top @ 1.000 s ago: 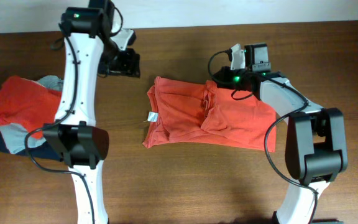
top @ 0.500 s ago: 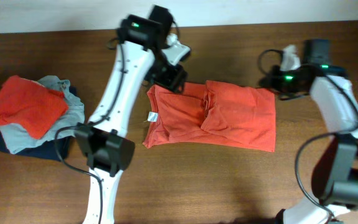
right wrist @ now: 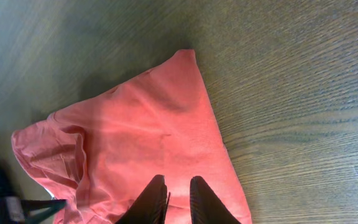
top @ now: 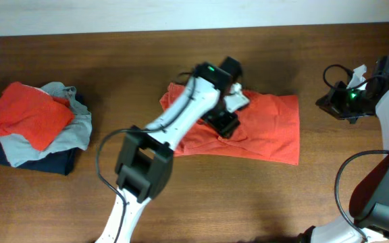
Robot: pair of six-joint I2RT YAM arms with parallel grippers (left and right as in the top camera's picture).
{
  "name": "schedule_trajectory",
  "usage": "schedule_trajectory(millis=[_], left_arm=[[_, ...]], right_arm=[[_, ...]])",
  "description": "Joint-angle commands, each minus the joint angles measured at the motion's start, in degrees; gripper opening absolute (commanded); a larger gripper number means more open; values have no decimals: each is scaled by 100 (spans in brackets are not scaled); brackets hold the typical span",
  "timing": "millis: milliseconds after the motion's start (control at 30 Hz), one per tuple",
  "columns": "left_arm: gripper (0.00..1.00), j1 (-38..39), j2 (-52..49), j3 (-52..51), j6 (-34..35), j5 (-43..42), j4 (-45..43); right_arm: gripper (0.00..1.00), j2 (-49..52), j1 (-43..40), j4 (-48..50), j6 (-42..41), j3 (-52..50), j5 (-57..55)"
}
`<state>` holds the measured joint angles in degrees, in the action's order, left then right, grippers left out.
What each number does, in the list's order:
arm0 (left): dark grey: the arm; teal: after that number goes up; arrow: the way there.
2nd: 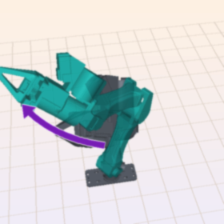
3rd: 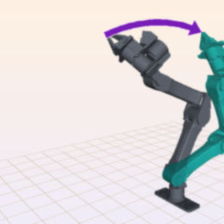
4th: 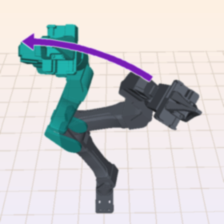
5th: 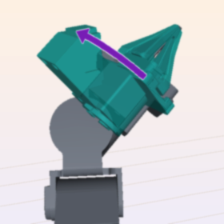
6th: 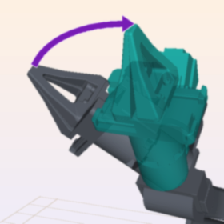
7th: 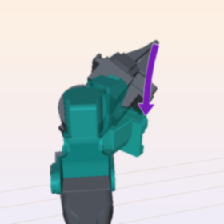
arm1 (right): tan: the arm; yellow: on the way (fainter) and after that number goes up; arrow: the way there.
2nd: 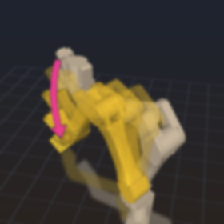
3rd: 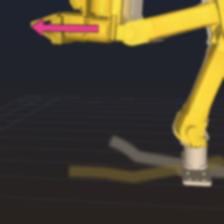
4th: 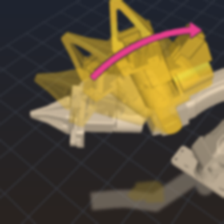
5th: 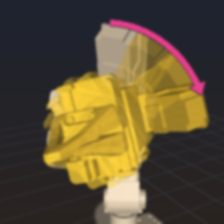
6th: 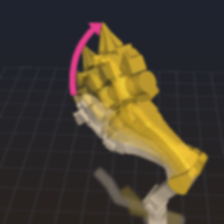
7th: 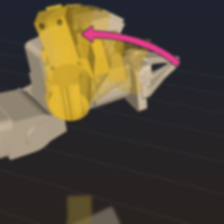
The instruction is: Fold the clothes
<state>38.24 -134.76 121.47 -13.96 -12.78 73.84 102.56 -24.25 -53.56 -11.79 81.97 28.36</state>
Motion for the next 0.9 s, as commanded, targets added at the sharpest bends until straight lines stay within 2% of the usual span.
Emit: schedule_trajectory(millis=[0, 67, 133, 333, 367, 600, 767, 867], left_arm=[[68, 254, -46, -291, -11, 704, -254], [67, 345, -50, -452, 20, 706, -444], [61, 369, -52, -535, 20, 704, -577], [7, 367, -50, -605, 22, 704, -566], [0, 367, -50, -603, 48, 704, -514], [0, 363, -17, -404, 284, 702, 614], [1, 363, -11, -387, 321, 706, 953], [7, 363, -13, -387, 319, 706, 837]], right_arm=[[20, -98, -11, -7, 42, 66, -57], [20, -98, -11, -15, 42, 66, -57], [20, -98, -11, -35, 44, 66, -57], [20, -98, -4, -157, 42, 66, -57], [20, -98, -4, -177, 42, 66, -57], [20, -98, 79, -400, 94, 63, -59], [20, -94, 452, -472, 417, 52, -74], [28, -94, 813, -474, 428, 24, -363]])
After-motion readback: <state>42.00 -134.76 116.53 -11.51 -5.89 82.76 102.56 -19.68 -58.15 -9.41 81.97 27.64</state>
